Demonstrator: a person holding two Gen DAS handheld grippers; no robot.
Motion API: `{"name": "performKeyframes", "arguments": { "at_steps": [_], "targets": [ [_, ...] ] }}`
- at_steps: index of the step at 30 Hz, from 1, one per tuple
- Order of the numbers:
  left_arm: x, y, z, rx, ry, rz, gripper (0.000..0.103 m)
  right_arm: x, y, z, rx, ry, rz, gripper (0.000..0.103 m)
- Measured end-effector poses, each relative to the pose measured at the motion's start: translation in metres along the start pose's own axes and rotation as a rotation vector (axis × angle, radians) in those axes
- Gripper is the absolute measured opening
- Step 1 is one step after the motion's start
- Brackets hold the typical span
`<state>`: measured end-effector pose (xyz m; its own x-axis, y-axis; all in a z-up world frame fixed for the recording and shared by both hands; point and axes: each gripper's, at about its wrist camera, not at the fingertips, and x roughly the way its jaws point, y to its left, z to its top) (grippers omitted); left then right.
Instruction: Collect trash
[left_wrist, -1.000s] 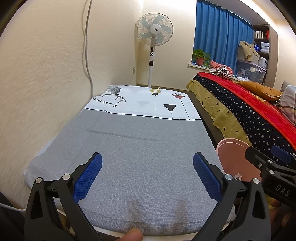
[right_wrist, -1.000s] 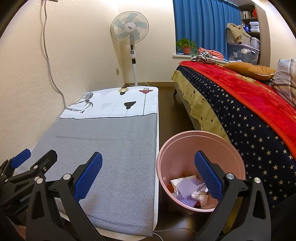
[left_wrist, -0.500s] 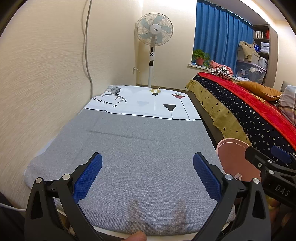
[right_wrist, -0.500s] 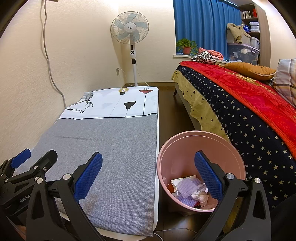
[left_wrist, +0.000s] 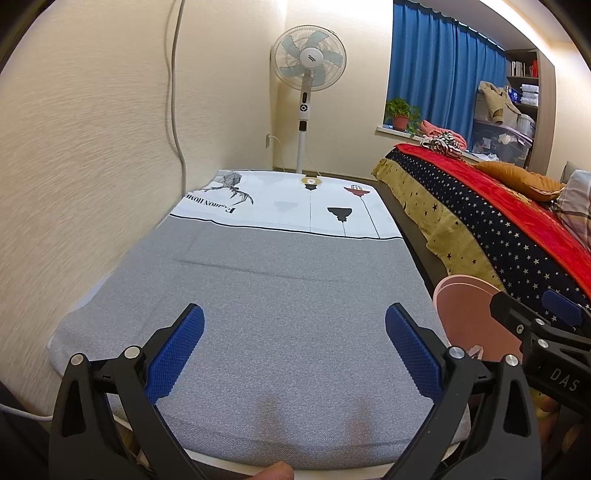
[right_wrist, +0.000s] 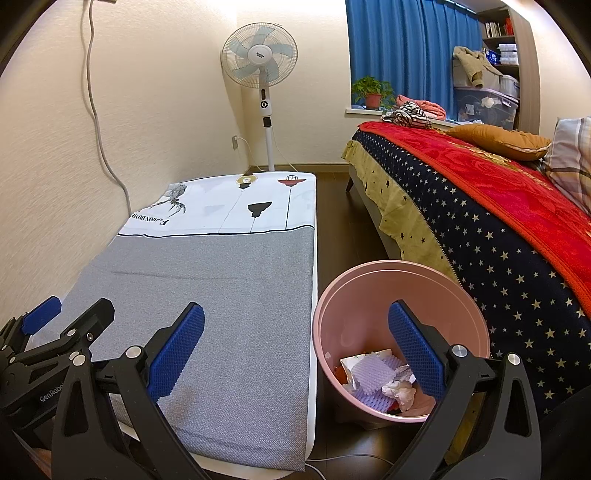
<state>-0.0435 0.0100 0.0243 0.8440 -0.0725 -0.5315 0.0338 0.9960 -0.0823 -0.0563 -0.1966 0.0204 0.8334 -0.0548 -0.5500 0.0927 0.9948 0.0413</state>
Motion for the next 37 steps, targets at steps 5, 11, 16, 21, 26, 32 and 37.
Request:
{"name": "performKeyframes", "arguments": {
  "at_steps": [5, 11, 16, 21, 26, 32, 37],
  "targets": [
    [0.0028, 0.0010, -0.0005, -0.001, 0.004, 0.003, 0.095, 0.0000, -0.0004, -0.0003, 0.001, 0.001, 0.000, 0.098],
    [0.0039, 0.0006, -0.0013, 0.001, 0.007, 0.007, 0.095, 0.0001, -0.0001, -0.0003, 0.001, 0.000, -0.001, 0.098],
    [0.0042, 0.0008, -0.0012, 0.001, 0.007, 0.009, 0.095, 0.0001, 0.0002, -0.0003, 0.000, 0.000, -0.001, 0.098],
    [0.0051, 0.0011, -0.0017, 0.002, 0.003, 0.012, 0.095, 0.0002, 0.0003, -0.0004, 0.000, 0.001, -0.002, 0.098],
    [0.0052, 0.0018, -0.0021, -0.001, -0.005, 0.031, 0.095, 0.0003, -0.0003, -0.0005, 0.001, 0.001, -0.001, 0.098],
    [0.0083, 0.0032, -0.0015, -0.009, 0.012, 0.041, 0.095, 0.0016, 0.0000, -0.0011, 0.003, 0.004, 0.000, 0.098],
    [0.0086, 0.0043, -0.0006, -0.010, 0.010, 0.053, 0.095, 0.0046, -0.0002, -0.0028, 0.000, 0.013, -0.001, 0.098]
  ]
}}
